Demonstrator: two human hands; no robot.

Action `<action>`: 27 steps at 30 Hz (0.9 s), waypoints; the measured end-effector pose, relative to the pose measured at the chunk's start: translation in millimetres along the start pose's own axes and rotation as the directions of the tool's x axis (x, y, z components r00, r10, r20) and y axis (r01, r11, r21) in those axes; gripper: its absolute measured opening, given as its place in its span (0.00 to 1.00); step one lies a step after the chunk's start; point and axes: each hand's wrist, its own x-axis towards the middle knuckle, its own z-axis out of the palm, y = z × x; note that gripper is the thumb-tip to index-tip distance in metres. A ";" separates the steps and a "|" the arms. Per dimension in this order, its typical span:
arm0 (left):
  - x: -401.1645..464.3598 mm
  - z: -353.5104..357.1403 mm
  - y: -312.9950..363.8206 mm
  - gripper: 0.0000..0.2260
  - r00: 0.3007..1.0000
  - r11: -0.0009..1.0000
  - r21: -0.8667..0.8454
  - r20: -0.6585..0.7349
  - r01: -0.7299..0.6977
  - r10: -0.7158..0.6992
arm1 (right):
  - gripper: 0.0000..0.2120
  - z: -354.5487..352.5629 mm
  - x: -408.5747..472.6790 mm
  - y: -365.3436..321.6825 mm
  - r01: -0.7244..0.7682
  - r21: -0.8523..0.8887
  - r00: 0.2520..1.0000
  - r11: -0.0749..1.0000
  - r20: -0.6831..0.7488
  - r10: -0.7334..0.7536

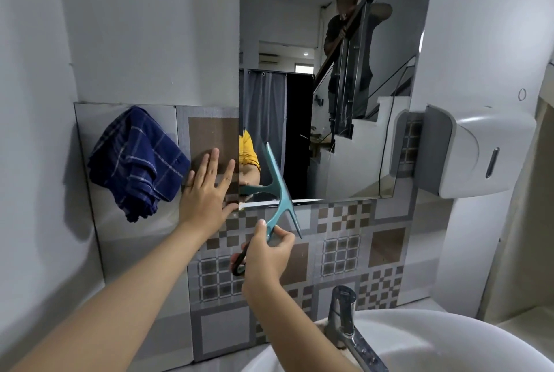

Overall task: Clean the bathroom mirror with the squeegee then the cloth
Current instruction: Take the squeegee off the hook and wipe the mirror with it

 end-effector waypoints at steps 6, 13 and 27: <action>-10.9 -2.2 -8.4 0.47 0.998 0.998 0.055 0.065 0.021 -0.025 | 0.07 -5.9 -1.5 14.6 0.048 -0.049 0.998 0.998 0.031 -0.047; -18.3 -2.4 -13.6 0.48 0.997 0.997 0.074 0.076 0.028 -0.033 | 0.07 -30.4 -2.7 29.8 0.165 -0.180 0.986 0.970 0.063 -0.156; -19.8 -4.0 -13.8 0.47 0.997 0.998 0.054 0.071 0.025 -0.029 | 0.08 -73.9 7.0 34.8 0.254 -0.383 0.967 0.888 0.090 -0.238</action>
